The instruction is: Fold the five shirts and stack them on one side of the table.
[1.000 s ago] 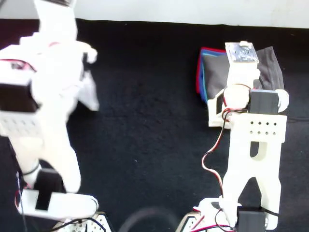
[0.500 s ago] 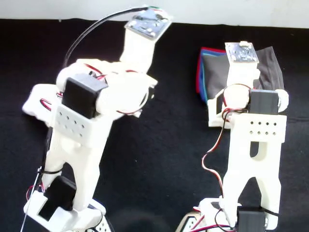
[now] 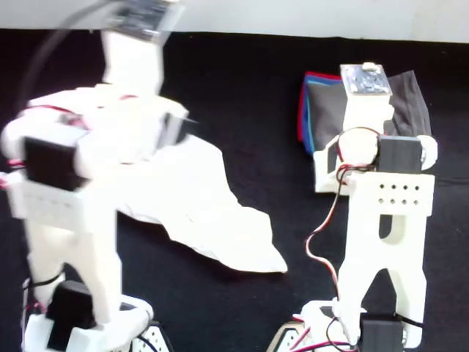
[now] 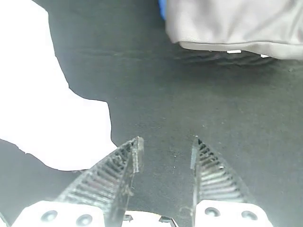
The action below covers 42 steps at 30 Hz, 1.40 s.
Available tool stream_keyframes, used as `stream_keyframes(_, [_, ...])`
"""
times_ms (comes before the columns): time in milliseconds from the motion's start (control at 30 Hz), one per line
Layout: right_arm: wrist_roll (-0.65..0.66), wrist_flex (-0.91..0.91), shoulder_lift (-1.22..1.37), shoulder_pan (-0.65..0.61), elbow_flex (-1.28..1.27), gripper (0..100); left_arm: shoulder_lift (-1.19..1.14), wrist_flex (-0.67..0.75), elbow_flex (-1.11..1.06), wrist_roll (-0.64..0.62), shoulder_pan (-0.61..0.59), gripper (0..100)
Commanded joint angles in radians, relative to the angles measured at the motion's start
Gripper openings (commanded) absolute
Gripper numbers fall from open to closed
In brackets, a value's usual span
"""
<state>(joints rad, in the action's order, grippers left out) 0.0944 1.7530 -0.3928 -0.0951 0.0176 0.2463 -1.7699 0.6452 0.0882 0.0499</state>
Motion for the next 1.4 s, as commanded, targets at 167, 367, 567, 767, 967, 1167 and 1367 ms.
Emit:
stream_keyframes(167, [-0.014, -0.094, 0.067, -0.292, 0.008, 16.9, -0.054, 0.055, -0.331, 0.147, -0.553, 20])
stream_keyframes(367, [-0.086, -0.16, 0.346, -0.519, 0.14, 17.2, -0.177, 0.095, -0.47, 0.215, -0.805, 20])
stream_keyframes(567, [-0.083, -0.219, 0.665, -0.657, 0.516, 17.0, -0.257, 0.103, -0.469, 0.226, -0.974, 20])
stream_keyframes(767, [-0.086, -0.229, 1.026, -0.765, 0.901, 17.0, -0.308, 0.101, -0.475, 0.222, -1.082, 20])
stream_keyframes(967, [-0.086, -0.246, 1.337, -0.837, 1.253, 17.2, -0.337, 0.137, -0.472, 0.224, -1.167, 20])
stream_keyframes(1167, [-0.083, -0.248, 1.529, -0.863, 1.428, 17.2, -0.346, 0.193, -0.472, 0.224, -1.208, 20])
stream_keyframes(1367, [-0.081, -0.213, 1.584, -0.846, 1.435, 7.8, -0.346, 0.193, -0.475, 0.224, -1.204, 20])
